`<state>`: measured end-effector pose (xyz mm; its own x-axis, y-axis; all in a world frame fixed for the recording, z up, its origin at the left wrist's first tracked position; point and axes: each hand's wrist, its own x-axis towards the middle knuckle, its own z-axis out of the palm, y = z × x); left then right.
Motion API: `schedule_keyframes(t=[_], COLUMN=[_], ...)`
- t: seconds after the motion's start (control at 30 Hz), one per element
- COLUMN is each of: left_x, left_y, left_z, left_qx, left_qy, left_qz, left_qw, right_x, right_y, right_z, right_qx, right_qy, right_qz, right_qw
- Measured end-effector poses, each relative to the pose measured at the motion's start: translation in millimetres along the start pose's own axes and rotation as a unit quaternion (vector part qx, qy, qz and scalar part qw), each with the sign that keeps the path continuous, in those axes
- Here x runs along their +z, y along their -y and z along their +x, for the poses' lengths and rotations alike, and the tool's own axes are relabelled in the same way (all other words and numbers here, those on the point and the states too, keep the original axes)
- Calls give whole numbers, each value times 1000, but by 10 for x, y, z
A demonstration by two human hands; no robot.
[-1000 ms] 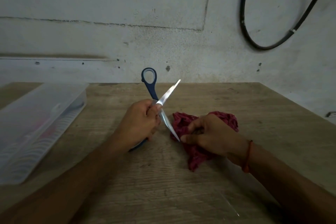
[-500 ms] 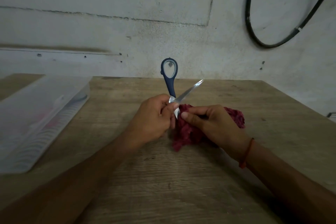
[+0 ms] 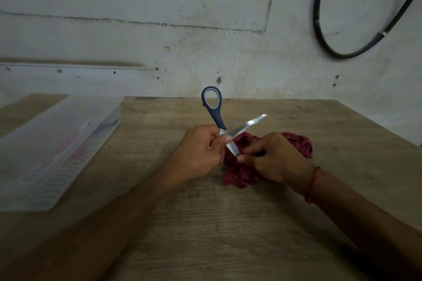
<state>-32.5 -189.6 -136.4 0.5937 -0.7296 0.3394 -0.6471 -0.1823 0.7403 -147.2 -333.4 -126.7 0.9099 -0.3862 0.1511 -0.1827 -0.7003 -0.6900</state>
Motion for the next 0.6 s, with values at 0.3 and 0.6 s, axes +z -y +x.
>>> schedule_keyframes(t=[0.3, 0.6], left_x=[-124, -423], left_y=[-68, -1], left_z=[-4, -7], left_qx=[-92, -146], left_qy=[143, 286], left_qz=[-169, -273], left_qw=[971, 907], right_x=[-35, -45], right_y=[-116, -143], right_z=[-28, -27], right_qx=[-90, -129], right_qy=[-22, -45], right_qz=[-69, -61], right_qw=[993, 989])
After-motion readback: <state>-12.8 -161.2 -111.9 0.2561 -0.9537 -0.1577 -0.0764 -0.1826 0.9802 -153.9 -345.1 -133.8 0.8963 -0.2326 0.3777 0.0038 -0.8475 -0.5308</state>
